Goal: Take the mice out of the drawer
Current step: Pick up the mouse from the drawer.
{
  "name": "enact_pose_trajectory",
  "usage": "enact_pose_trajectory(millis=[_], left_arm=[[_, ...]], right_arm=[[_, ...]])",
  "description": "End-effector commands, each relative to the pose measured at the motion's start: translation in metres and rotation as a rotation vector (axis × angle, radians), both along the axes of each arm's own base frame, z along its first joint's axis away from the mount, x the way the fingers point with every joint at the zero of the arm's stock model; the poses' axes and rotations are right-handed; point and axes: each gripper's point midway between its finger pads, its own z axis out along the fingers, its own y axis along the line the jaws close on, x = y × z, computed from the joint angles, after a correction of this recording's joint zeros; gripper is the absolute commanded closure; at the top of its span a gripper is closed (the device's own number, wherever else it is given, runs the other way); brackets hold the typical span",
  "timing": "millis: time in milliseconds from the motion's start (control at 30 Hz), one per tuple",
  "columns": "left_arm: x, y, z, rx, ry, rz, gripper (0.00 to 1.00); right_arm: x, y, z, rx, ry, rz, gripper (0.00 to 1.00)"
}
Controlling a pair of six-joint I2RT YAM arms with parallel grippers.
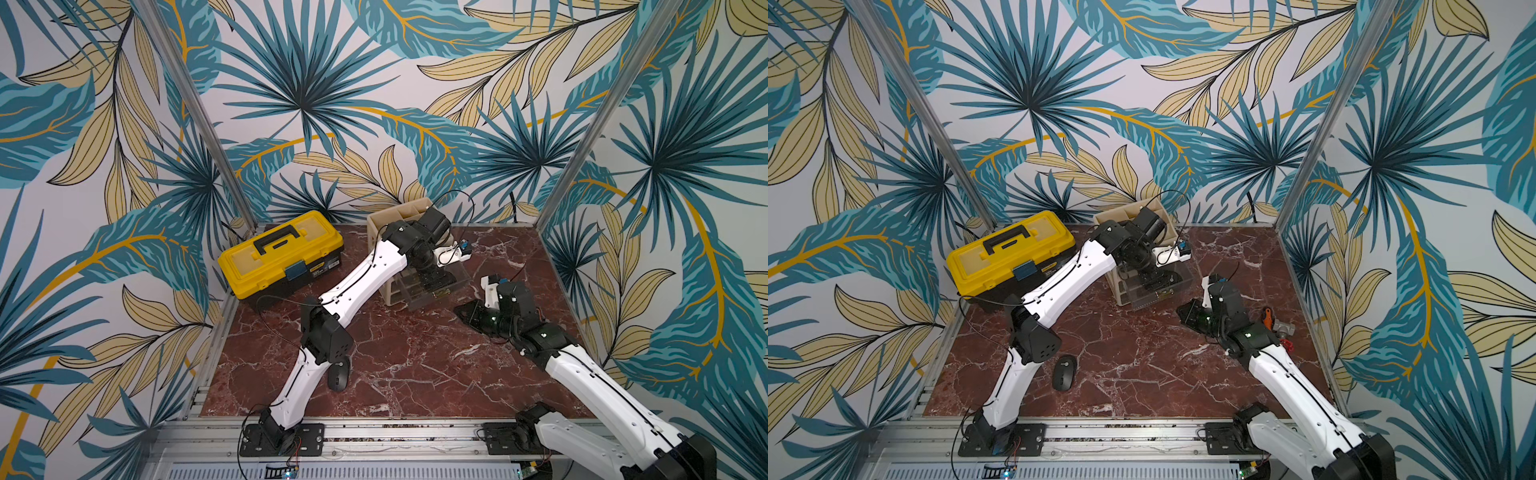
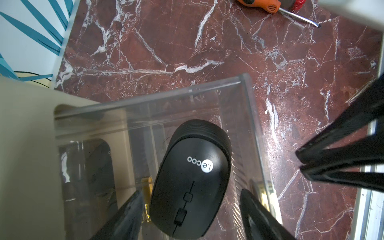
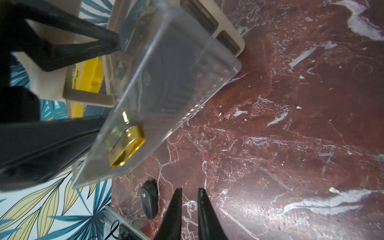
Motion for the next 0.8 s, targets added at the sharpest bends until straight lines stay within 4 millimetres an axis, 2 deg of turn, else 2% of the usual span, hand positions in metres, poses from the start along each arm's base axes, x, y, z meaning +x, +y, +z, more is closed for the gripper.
enact_pose_trajectory(millis=[0,300,767], left_arm=[[-0.007,-0.004,0.001,-0.023,0.033,-0.034,0.24],[-0.006,-0.008,-0.01,-0.017,0.052,-0.049,0.23],[0.006,-0.01,-0.02,0.003,0.019,-0.025,0.23]], right_arm=[[0.019,-0.008,0.002,-0.001,-0.047,-0.092,0.86],[0.051,-0.003,0.012,0.031,-0.103,-0.144,0.94],[0.07,0.006,0.031,0.032,-0.147,-0.121,0.98]])
